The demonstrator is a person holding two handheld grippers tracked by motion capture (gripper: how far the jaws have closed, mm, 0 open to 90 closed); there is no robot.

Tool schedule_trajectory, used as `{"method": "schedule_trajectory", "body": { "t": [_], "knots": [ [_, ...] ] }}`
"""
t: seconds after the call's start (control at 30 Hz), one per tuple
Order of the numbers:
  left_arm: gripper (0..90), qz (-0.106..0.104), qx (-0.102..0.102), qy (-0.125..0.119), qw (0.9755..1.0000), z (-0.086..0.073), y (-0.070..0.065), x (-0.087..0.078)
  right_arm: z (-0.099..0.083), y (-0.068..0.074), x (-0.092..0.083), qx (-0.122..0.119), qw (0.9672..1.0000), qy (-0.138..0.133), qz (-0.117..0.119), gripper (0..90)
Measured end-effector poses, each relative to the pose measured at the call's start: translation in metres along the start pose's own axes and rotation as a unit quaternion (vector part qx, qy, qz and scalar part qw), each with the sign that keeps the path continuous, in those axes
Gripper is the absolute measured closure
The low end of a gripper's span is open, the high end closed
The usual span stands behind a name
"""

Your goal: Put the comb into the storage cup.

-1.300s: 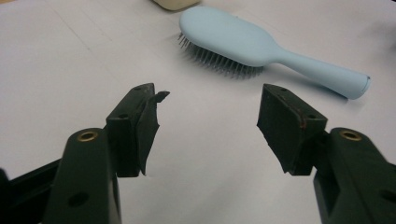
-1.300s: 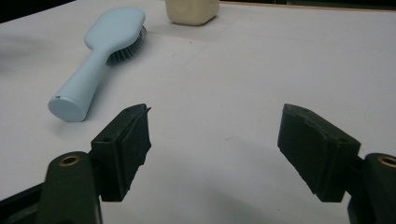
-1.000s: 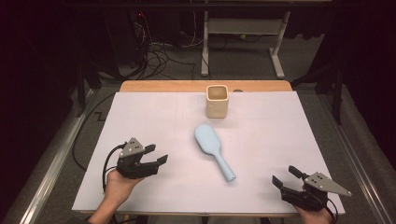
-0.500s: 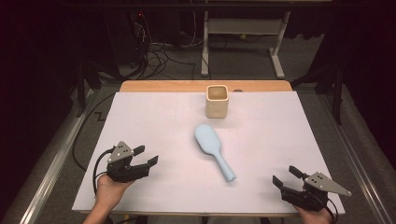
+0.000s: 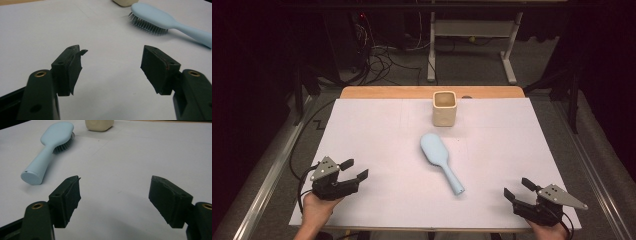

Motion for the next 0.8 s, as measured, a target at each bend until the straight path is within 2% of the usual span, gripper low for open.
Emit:
{"method": "schedule_trajectory", "body": {
  "t": [0.23, 0.47, 0.63, 0.8],
  "knots": [
    [33.3, 0.014, -0.015, -0.015, 0.9997, -0.012, 0.010, -0.010, 0.000, 0.000, 0.000, 0.002, 1.0000, -0.001, 0.002, 25.9],
    [32.8, 0.019, -0.024, -0.023, 0.9992, -0.023, 0.014, -0.014, 0.003, 0.000, -0.002, 0.005, 1.0000, -0.008, 0.001, 24.8],
    [32.8, 0.020, -0.036, -0.025, 0.9988, -0.030, 0.018, -0.014, 0.008, 0.007, -0.003, 0.003, 0.9999, -0.011, 0.012, 25.0],
    [32.8, 0.020, -0.036, -0.021, 0.9989, -0.034, 0.019, -0.013, 0.015, 0.015, -0.001, 0.003, 0.9996, -0.014, 0.023, 26.0]
  ]
}}
Point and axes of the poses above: each handheld gripper's, and its own axes: x roughly forward along the jaws, z roughly out of its top, y roughly to its left, the point moved 7 cm from there along x, roughly forward along the jaws, and after that the axes turned 3 degrees about -y, right-handed, at the moved point
